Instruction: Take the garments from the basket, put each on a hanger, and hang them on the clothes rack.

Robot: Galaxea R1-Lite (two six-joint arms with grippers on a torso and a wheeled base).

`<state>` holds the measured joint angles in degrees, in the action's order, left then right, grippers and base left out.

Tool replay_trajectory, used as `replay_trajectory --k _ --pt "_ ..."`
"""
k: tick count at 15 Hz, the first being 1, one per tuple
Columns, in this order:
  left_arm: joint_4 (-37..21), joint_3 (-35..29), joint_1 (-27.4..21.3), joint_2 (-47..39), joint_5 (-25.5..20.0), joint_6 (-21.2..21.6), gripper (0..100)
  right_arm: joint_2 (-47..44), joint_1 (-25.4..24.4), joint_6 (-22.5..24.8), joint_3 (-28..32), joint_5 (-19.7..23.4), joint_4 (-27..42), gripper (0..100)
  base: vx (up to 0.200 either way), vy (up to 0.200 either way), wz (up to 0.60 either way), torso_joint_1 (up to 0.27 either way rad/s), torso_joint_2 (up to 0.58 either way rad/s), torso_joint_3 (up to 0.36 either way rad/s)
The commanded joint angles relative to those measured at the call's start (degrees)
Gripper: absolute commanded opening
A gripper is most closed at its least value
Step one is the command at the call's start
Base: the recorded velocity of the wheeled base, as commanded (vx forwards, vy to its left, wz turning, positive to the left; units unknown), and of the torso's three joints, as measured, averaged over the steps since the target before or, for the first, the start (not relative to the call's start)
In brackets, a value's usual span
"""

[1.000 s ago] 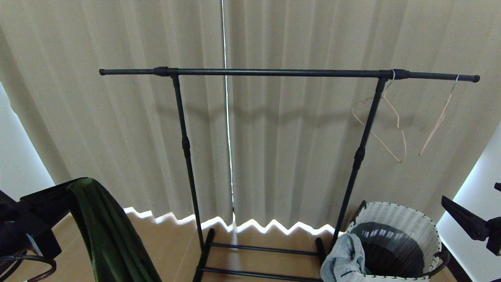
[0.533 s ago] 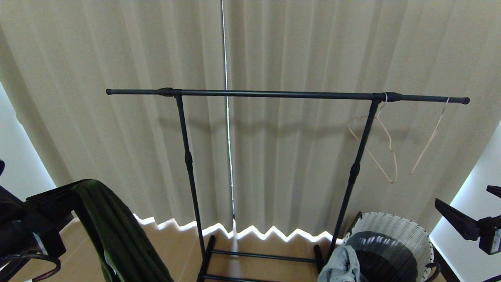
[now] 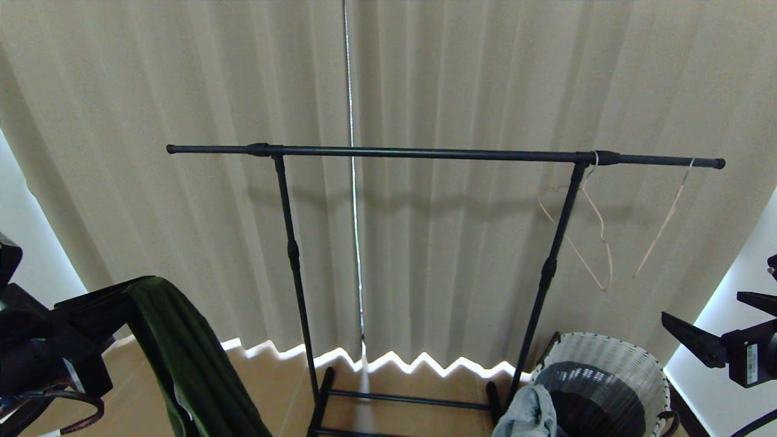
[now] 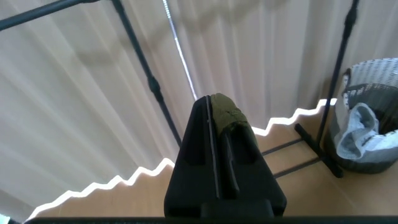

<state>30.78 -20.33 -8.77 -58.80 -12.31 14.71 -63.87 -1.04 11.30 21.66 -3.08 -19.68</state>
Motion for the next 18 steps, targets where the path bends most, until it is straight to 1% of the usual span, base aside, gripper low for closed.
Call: replay_trajectory --k 1,2,11,16,18 --pt "-0.02 0.12 -1.52 -0.09 0.01 0.05 0 -0.03 -0.02 0.13 0.22 -0.26 -0.01 100 0.000 0.000 0.00 0.000 0.00 0.000" --pt "-0.02 0.29 -1.52 0.00 0.10 0.05 0 0.41 -0.02 0.56 0.13 -0.78 -0.01 100 0.000 0.000 0.00 0.000 0.00 0.000" --pt "0.07 0.29 -1.43 0.17 0.10 -0.04 0 1.38 -0.02 0.74 -0.13 -0.87 -0.01 100 0.000 0.000 0.00 0.000 0.00 0.000" --pt "-0.02 0.56 -1.43 0.96 0.10 -0.04 0 2.26 -0.02 0.74 -0.31 -0.87 0.43 100 0.000 -0.200 0.00 0.003 0.00 0.002" --pt "-0.02 0.73 -1.43 1.31 0.10 -0.12 0 3.75 -0.02 0.74 0.05 -0.87 2.45 100 0.000 -0.200 0.00 0.012 0.00 -0.002"
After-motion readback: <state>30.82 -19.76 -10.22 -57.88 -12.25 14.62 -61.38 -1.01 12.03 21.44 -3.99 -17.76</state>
